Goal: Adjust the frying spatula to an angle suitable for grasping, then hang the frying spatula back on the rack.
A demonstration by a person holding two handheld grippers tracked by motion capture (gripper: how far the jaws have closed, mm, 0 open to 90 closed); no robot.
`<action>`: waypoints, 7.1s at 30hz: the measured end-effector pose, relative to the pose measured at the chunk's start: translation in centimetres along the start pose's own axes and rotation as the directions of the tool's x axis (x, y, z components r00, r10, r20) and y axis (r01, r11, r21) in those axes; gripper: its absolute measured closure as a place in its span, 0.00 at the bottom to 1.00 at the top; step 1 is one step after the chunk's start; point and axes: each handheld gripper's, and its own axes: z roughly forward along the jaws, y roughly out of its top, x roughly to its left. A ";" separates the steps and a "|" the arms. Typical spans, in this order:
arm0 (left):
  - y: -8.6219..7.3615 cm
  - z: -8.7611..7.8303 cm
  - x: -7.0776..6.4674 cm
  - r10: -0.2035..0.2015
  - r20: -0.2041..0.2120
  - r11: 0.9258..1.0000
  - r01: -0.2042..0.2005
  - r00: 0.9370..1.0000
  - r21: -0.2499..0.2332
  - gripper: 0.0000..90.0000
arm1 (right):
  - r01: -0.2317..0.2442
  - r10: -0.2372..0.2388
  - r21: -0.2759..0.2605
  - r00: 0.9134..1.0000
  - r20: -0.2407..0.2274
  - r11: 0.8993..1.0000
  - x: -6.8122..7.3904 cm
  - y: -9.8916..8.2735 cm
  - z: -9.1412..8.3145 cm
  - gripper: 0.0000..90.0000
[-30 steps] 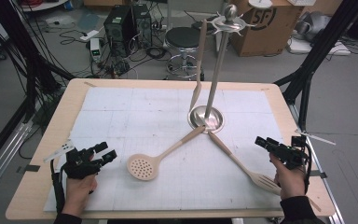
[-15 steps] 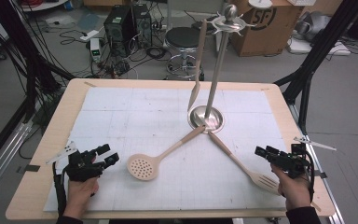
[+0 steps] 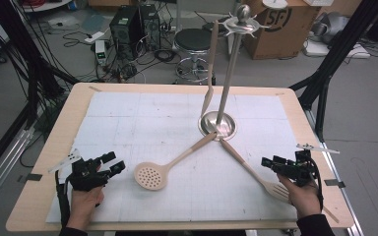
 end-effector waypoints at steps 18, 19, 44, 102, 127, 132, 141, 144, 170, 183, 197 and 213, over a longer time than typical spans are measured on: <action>0.0 -0.1 0.0 -0.005 -0.001 1.000 0.005 1.000 -0.005 0.22 | -0.035 0.039 0.245 0.999 -0.011 0.969 0.3 1.0 4.5 0.40; 0.0 -0.1 0.0 -0.005 0.000 1.000 0.005 1.000 -0.004 0.22 | -0.034 0.037 0.255 0.999 -0.009 0.966 0.3 1.0 4.7 0.40; 0.0 -0.2 0.0 -0.002 -0.005 1.000 0.002 1.000 -0.005 0.22 | 0.134 -0.202 0.474 0.975 0.096 0.870 2.9 0.9 7.7 0.51; 0.0 -0.1 0.0 -0.002 -0.003 1.000 0.002 1.000 -0.005 0.22 | 0.135 -0.146 -0.061 0.956 -0.253 0.989 1.7 2.2 2.1 0.87; 0.1 -0.2 0.1 -0.002 -0.002 1.000 0.002 1.000 -0.006 0.22 | 0.215 -0.337 -0.423 0.911 -0.239 0.880 6.6 7.1 1.3 0.87; 0.1 -0.2 0.3 -0.002 -0.005 1.000 0.002 1.000 -0.007 0.22 | 0.215 -0.350 -0.459 0.907 -0.233 0.862 7.0 7.8 1.3 0.87; 0.1 -0.2 0.3 -0.001 -0.004 1.000 0.001 1.000 -0.005 0.22 | 0.210 -0.380 -0.526 0.894 -0.237 0.824 7.6 8.6 1.7 0.87; 0.1 -0.2 0.3 -0.004 -0.003 1.000 0.004 1.000 -0.007 0.22 | 0.209 -0.387 -0.545 0.892 -0.233 0.812 8.0 9.1 1.8 0.87; 0.2 -0.5 0.4 -0.007 -0.009 1.000 0.007 1.000 -0.017 0.22 | 0.168 -0.389 -0.624 0.890 -0.236 0.763 9.1 11.7 3.6 0.87; 0.2 -0.6 0.5 -0.002 -0.015 1.000 0.001 1.000 -0.015 0.22 | 0.179 -0.381 -0.595 0.895 -0.232 0.784 8.9 12.3 4.9 0.87; 0.3 -0.8 0.5 0.000 -0.013 1.000 0.000 1.000 -0.020 0.22 | 0.133 -0.306 -0.599 0.932 -0.196 0.789 8.6 12.6 6.0 0.44; 0.2 -0.6 0.4 -0.005 -0.012 1.000 0.005 1.000 -0.023 0.22 | -0.021 -0.301 -0.739 0.905 -0.300 0.673 8.6 12.8 2.8 0.42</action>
